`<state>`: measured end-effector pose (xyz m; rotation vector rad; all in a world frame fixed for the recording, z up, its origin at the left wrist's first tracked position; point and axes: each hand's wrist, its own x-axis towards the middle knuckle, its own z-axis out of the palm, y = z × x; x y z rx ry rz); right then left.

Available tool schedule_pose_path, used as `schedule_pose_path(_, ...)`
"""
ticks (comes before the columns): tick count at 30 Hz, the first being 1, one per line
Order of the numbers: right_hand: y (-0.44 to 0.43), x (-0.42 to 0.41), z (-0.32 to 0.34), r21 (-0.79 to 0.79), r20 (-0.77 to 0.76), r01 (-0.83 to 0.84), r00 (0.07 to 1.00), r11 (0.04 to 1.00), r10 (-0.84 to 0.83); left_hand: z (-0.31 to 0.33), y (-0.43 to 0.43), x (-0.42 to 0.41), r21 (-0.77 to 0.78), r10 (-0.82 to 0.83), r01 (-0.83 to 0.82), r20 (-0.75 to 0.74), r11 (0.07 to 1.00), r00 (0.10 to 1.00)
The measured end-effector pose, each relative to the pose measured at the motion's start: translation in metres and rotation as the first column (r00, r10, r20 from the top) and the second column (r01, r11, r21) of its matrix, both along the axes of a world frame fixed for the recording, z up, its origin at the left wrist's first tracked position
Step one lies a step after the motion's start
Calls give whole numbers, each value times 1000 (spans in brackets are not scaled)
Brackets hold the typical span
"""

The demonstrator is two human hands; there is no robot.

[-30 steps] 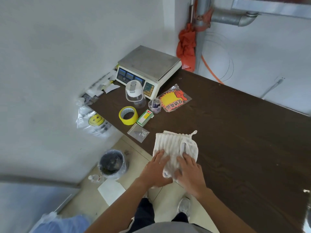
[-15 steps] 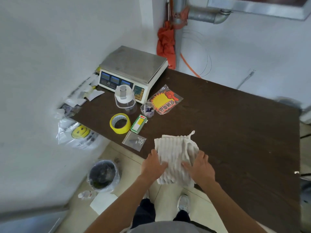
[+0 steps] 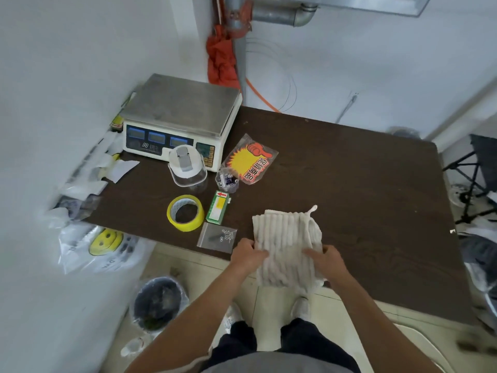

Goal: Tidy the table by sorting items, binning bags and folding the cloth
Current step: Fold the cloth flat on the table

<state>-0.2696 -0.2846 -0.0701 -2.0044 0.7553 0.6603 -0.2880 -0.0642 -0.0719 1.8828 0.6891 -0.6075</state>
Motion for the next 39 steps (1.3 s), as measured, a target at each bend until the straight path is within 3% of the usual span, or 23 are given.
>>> schedule_pose_path(5,-3,4,17,92,27,124,992,988,-127,20,12,21,-314,54,-58,-24,948,998)
schedule_pose_path(13,-9,55,50,170,123,140,979,975,-162,57,12,72,-365,-61,78,58,928,996)
schedule_pose_path(24,-13,154,88,335,213,72,965,940,-150,105,11,177,-268,-69,130,226,955,972)
schedule_pose_path(33,-9,238,85,321,226,-25,973,947,-50,102,8,251,-1,-71,74,293,997,954)
schedule_pose_path(39,4,281,74,331,208,-113,977,937,44,82,17,293,170,-34,-7,240,985,970)
